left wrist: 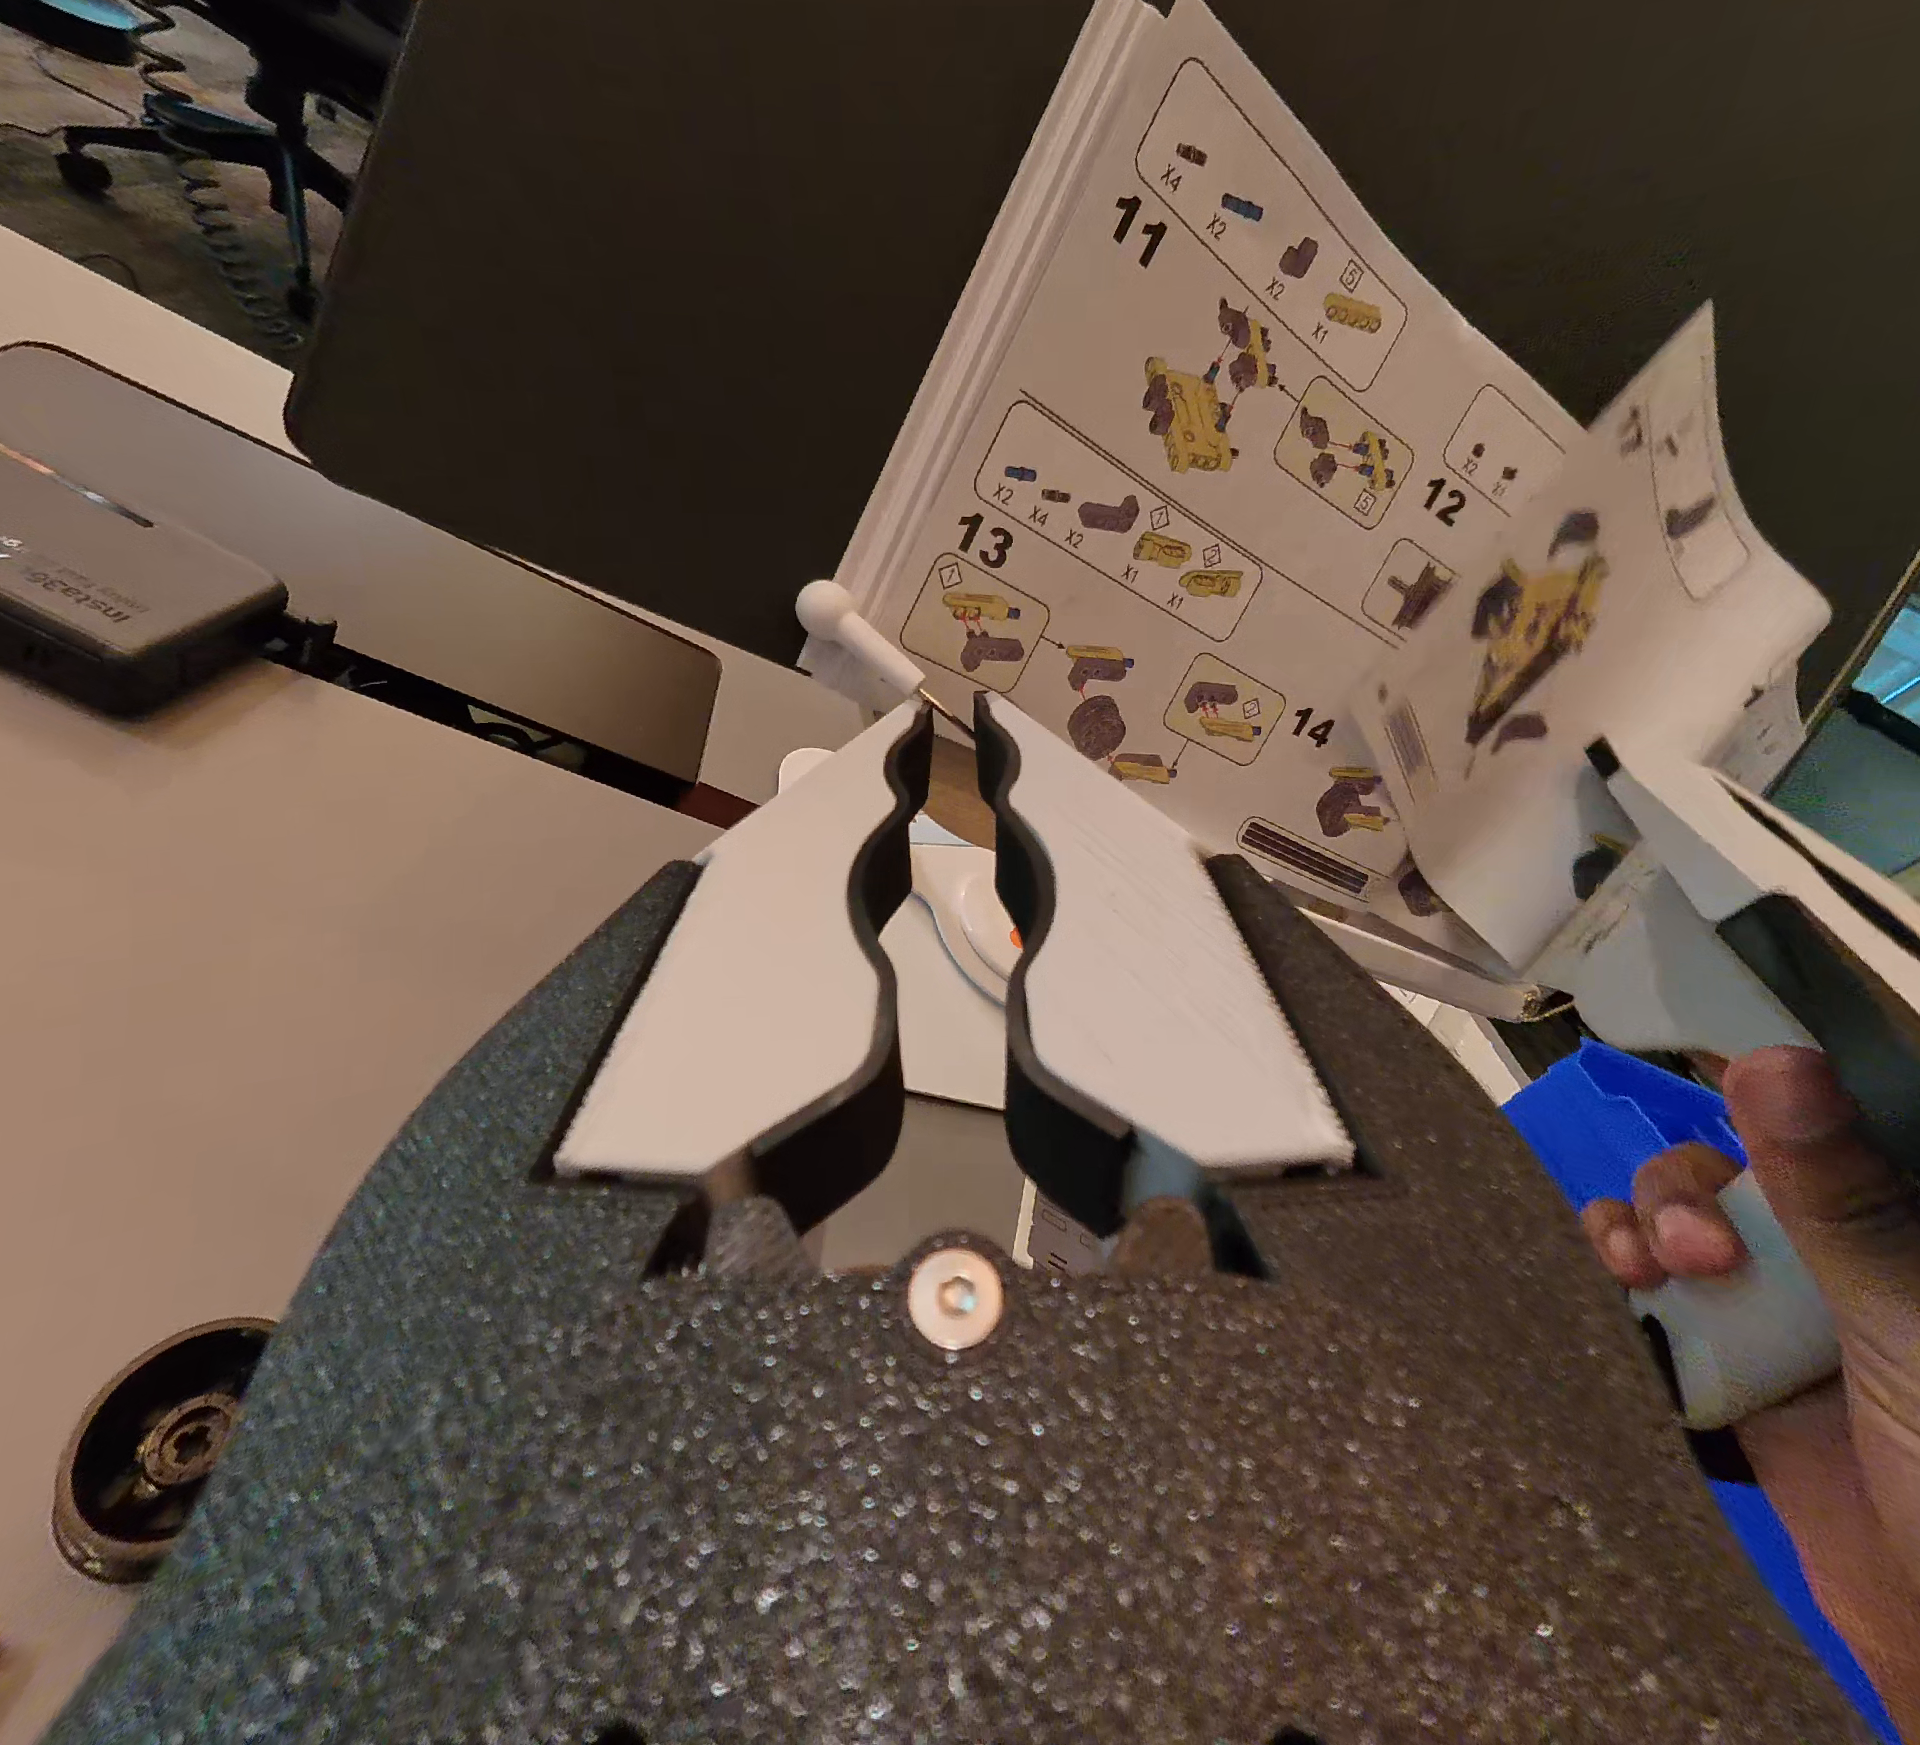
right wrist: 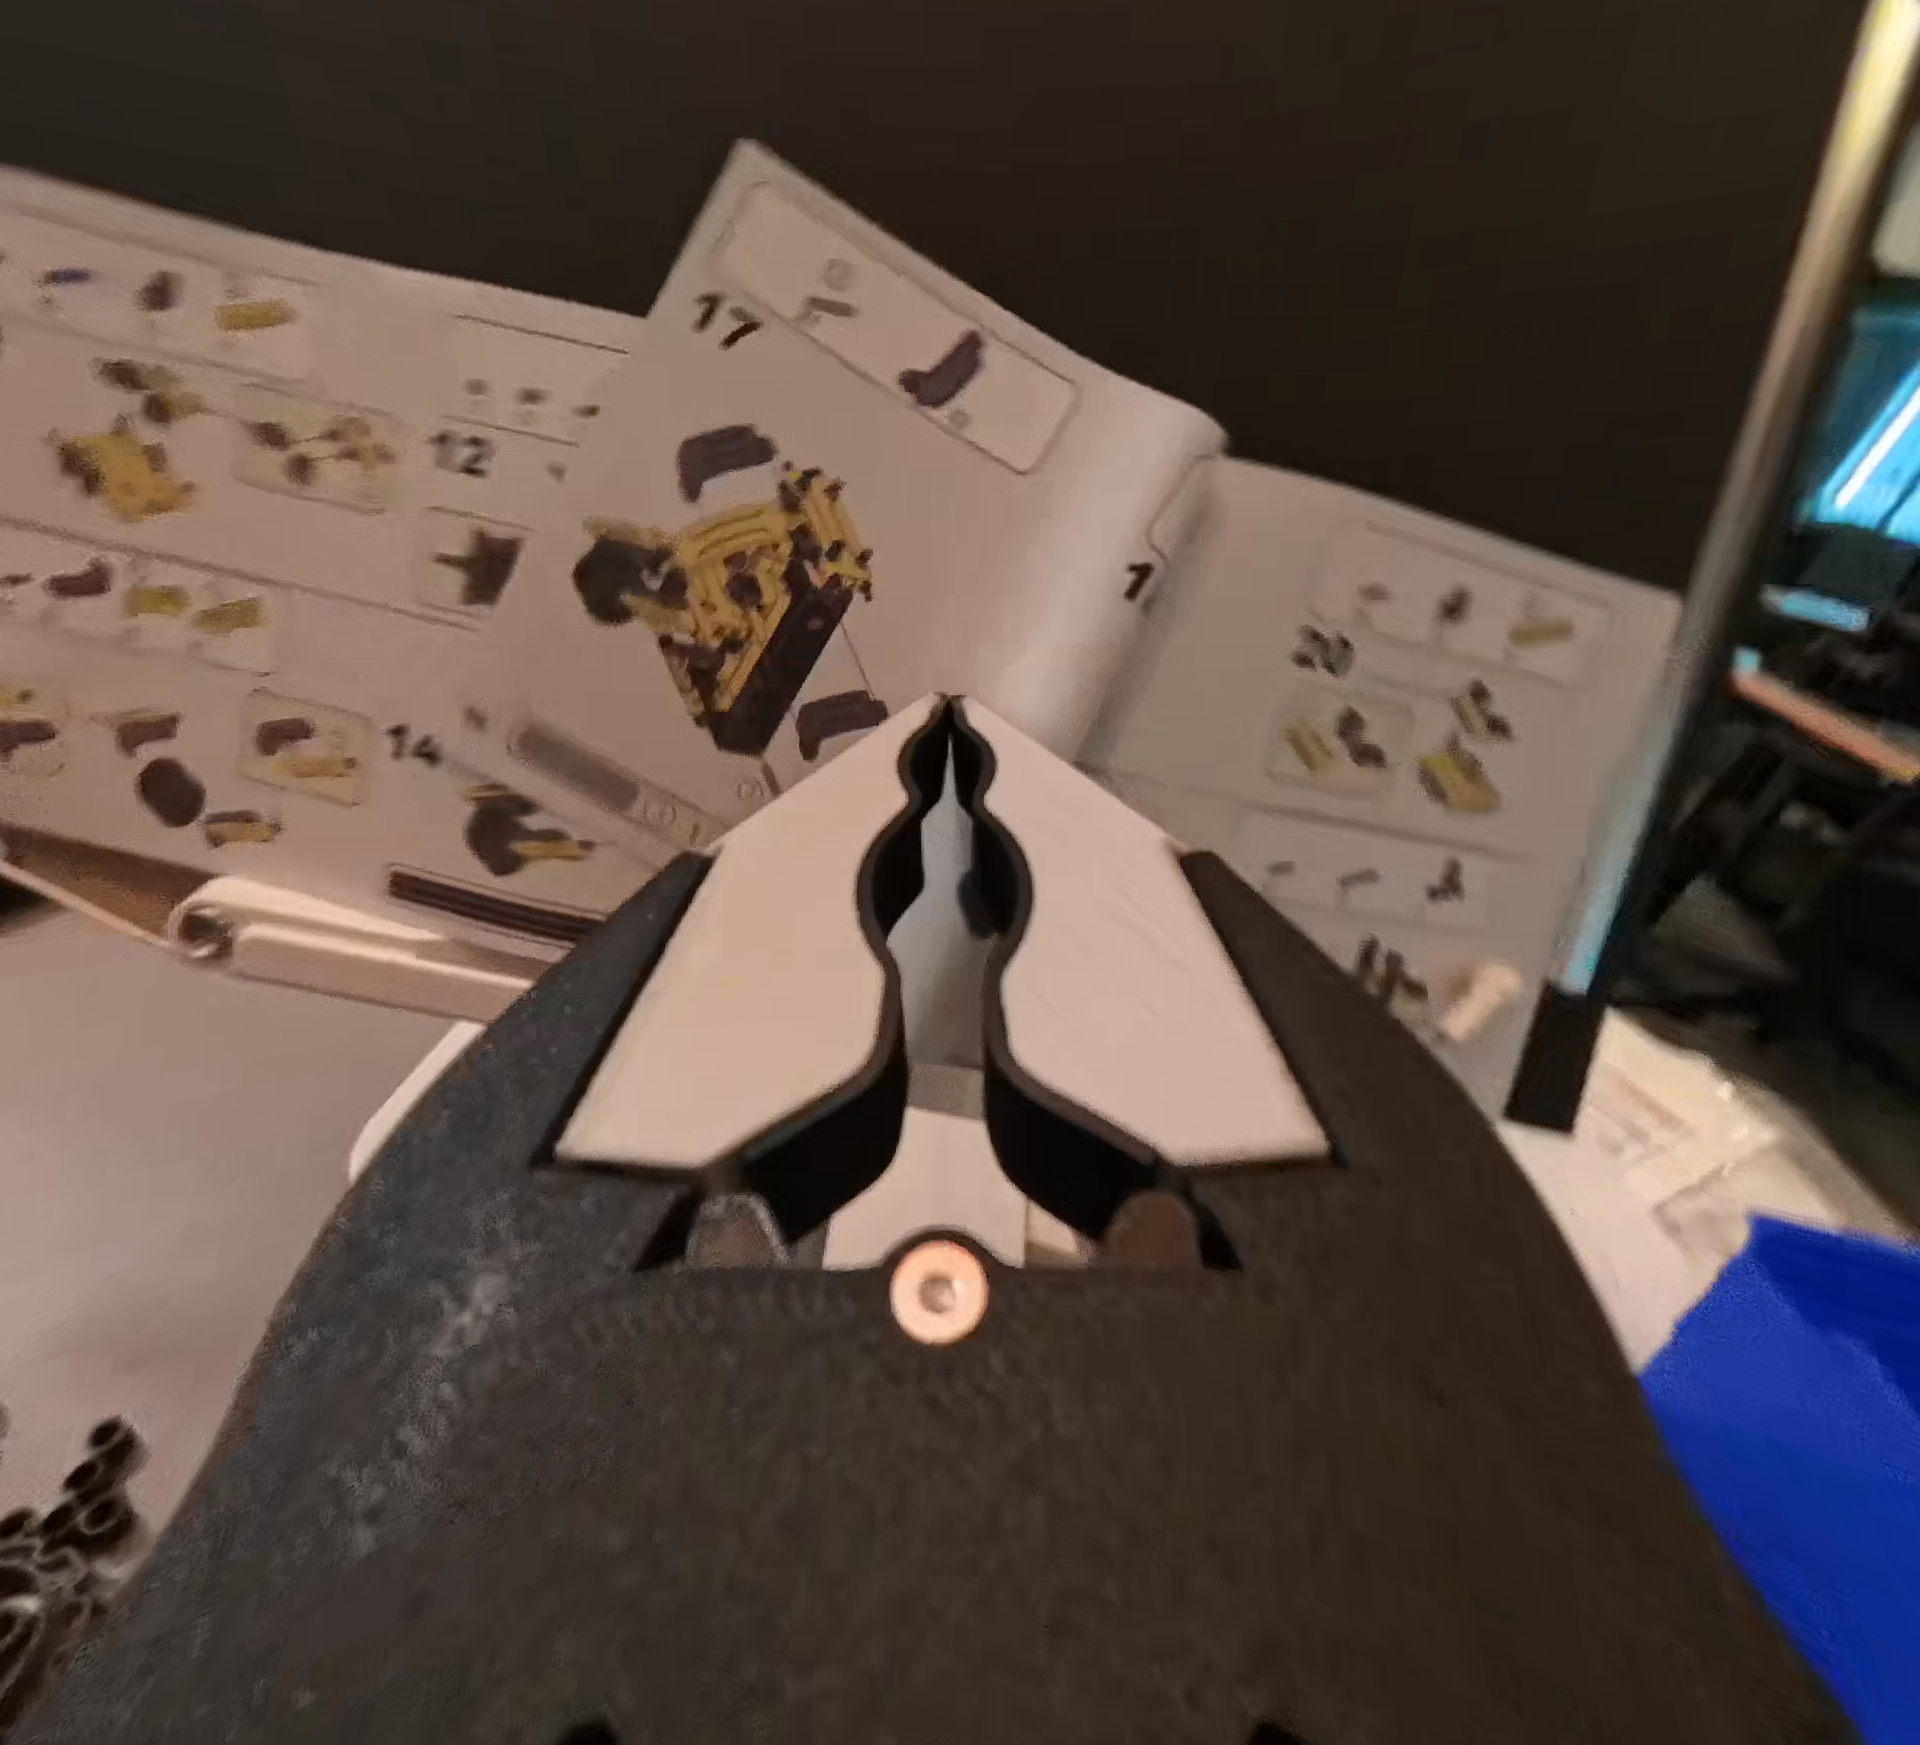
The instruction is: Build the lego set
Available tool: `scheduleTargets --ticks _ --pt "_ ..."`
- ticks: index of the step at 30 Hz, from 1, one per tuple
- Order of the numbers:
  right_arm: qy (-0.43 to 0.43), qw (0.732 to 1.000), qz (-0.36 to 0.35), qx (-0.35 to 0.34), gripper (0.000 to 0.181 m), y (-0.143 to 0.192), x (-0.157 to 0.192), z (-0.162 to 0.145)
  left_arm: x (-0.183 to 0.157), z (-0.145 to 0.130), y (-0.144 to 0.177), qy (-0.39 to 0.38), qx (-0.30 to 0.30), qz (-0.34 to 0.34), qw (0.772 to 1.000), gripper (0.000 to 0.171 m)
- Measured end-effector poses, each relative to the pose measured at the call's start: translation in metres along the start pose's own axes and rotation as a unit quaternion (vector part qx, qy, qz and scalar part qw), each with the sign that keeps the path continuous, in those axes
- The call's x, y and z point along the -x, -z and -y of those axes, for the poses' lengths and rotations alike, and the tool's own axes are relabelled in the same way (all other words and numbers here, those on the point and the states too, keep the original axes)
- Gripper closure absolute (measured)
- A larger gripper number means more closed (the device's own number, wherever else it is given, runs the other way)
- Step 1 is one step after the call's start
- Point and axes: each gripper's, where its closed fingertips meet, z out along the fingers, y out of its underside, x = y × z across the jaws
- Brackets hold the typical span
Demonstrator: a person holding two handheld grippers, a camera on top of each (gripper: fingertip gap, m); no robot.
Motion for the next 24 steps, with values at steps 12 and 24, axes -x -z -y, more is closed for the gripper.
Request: scheduleTargets --ticks 12,24 --pt "-0.229 0.972 -0.044 -0.040 0.181 0.013 -0.077 -0.035 0.000 0.000 0.001 -0.010 0.000 0.001 1.000 0.164" --pt "-0.373 0.911 0.130 -0.118 0.181 0.028 -0.073 -0.034 0.000 -0.001 0.002 -0.016 0.001 0.006 1.000 0.164"
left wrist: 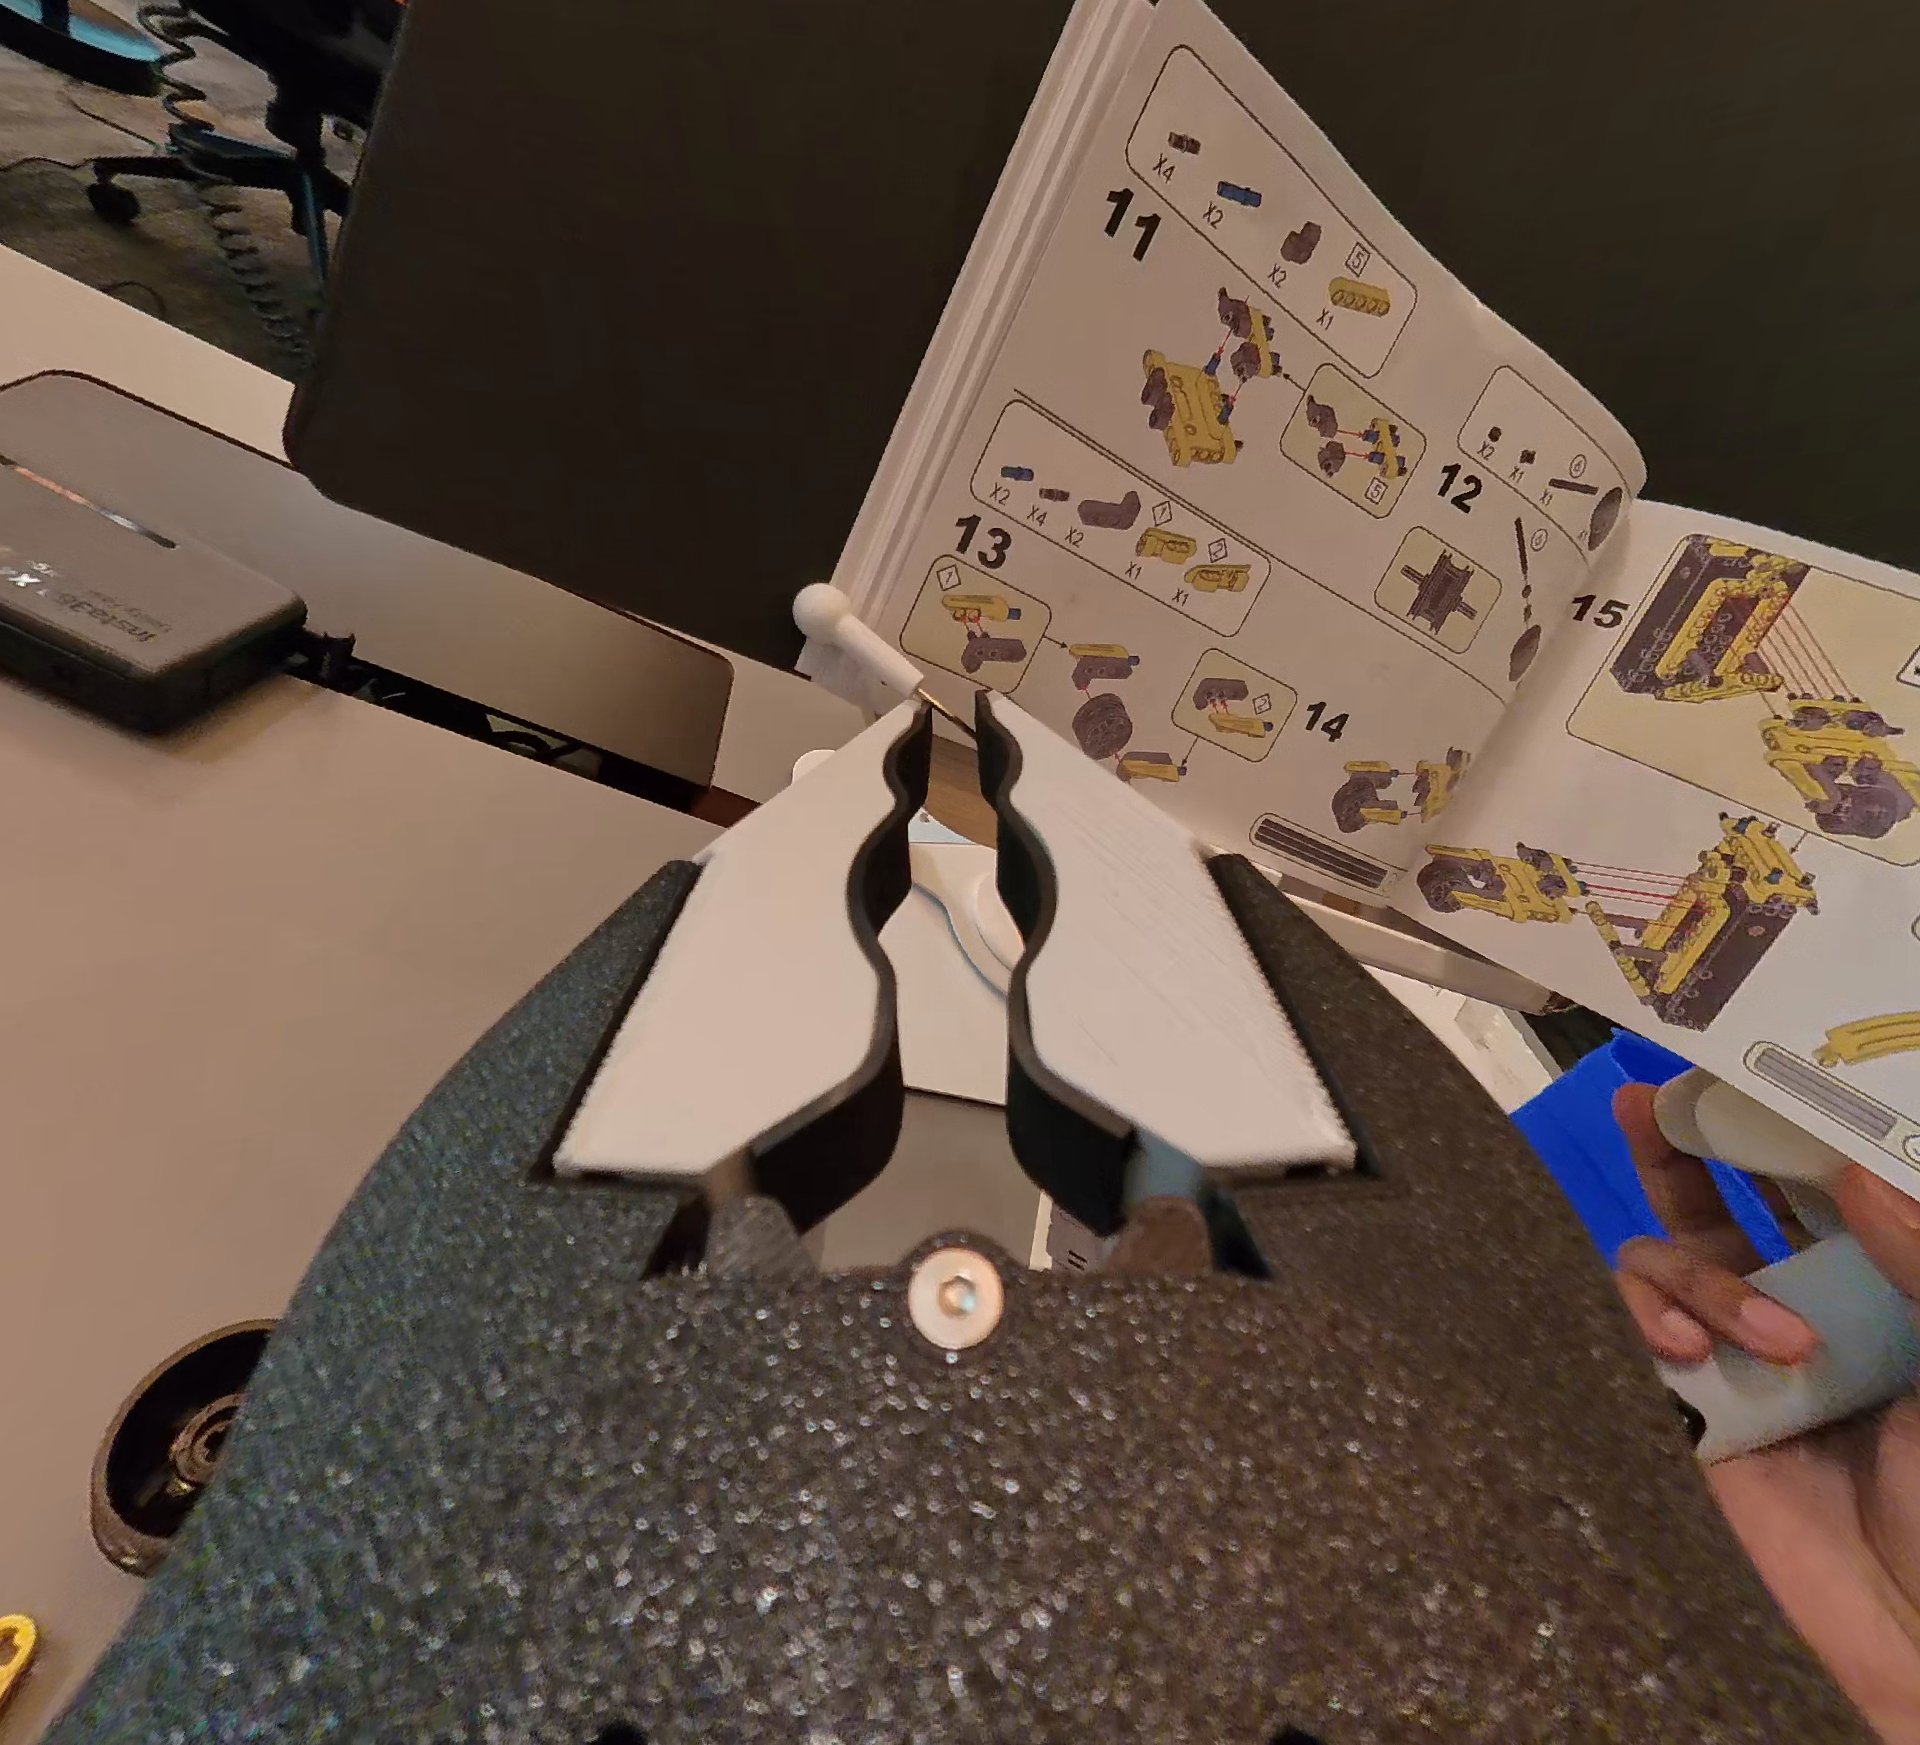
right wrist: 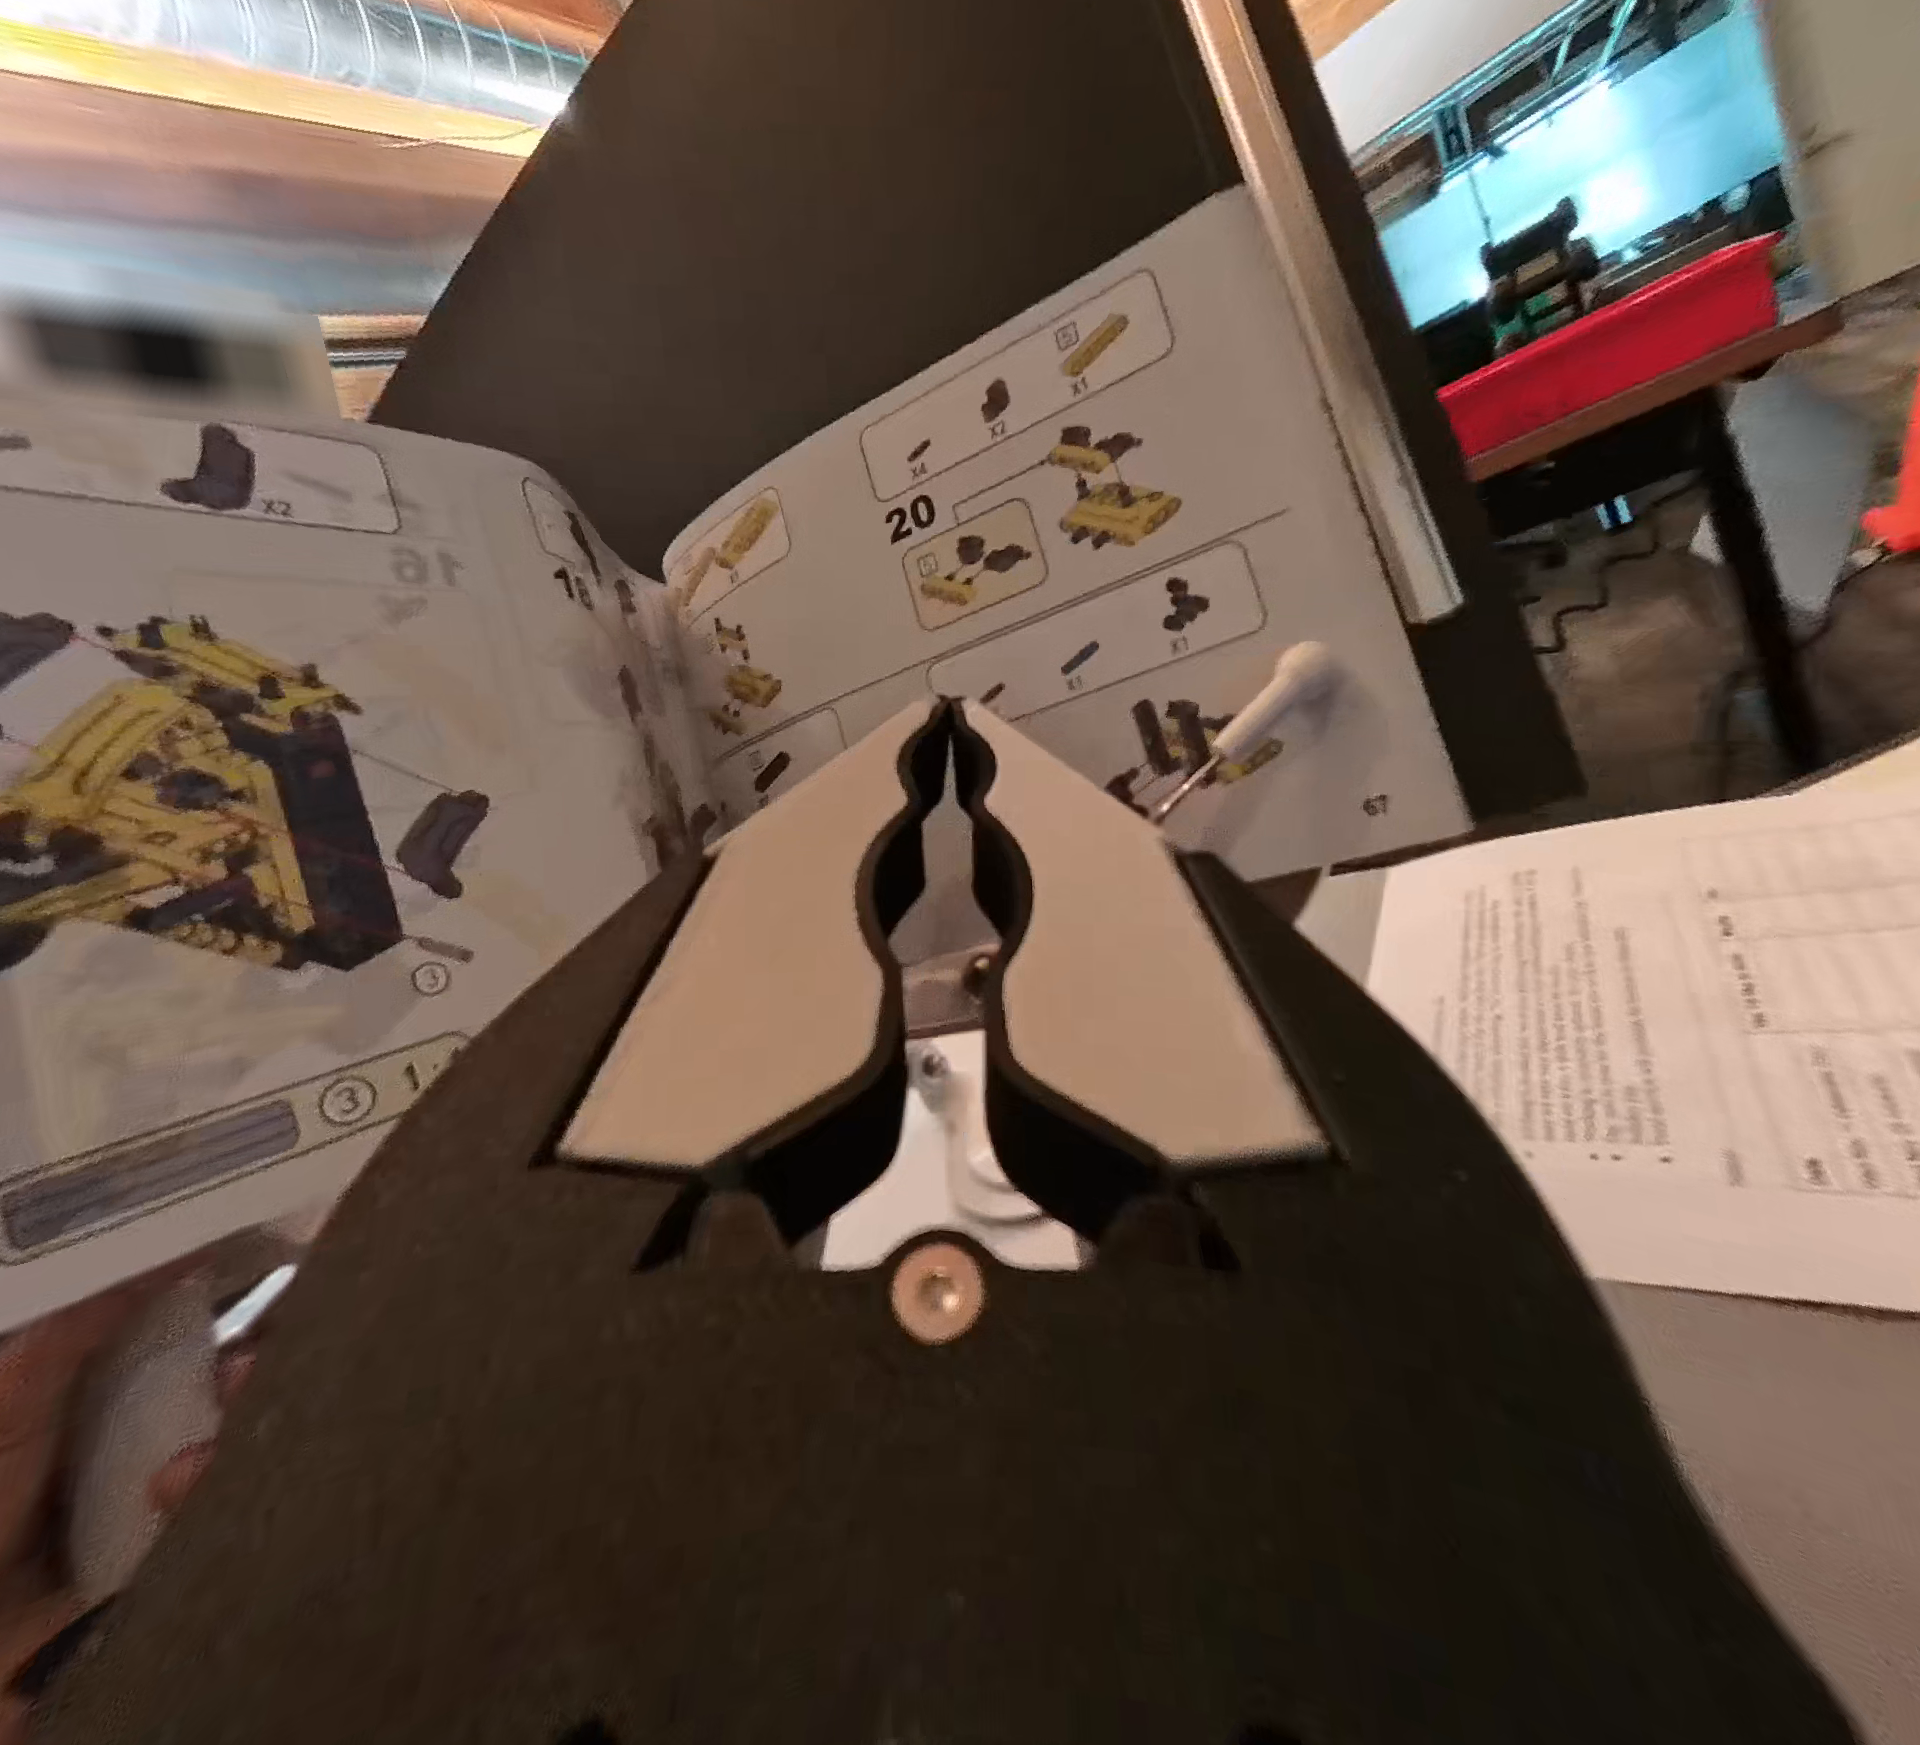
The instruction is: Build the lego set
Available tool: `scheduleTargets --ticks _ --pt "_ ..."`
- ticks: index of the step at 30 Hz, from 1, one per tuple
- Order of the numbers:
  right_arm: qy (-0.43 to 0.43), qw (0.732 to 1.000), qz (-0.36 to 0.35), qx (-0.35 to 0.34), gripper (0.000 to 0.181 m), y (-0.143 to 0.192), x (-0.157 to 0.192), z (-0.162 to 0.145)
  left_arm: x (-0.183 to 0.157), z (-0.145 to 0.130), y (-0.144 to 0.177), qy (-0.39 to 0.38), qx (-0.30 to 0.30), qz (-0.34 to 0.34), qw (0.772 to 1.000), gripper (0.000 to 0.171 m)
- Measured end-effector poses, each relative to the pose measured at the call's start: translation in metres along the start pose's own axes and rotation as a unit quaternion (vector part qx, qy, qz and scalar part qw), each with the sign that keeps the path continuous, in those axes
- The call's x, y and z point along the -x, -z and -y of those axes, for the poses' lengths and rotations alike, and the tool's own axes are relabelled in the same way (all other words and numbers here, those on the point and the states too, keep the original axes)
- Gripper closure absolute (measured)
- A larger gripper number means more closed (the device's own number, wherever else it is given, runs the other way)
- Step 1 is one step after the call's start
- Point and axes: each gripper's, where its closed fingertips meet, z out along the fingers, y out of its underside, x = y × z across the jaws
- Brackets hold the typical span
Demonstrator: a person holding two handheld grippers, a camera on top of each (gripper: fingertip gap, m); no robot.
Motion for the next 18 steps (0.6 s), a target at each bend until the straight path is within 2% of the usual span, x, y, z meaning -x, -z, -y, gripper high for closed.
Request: scheduleTargets --ticks 6,13,16,18 --pt "-0.018 1.000 0.021 0.001 0.181 -0.002 0.006 -0.007 0.000 0.000 0.001 -0.005 0.000 0.004 1.000 0.164" --pt "0.017 0.998 0.060 0.009 0.181 -0.006 0.026 -0.014 -0.001 0.003 0.005 -0.046 -0.009 0.040 0.998 0.160" --pt "0.021 0.998 0.051 0.012 0.181 -0.007 0.024 -0.015 -0.009 0.015 0.013 -0.064 -0.057 0.054 0.995 0.147" --pt "0.024 0.998 0.048 0.015 0.181 -0.008 0.022 -0.016 -0.023 0.024 0.020 -0.093 -0.089 0.053 0.990 0.147"
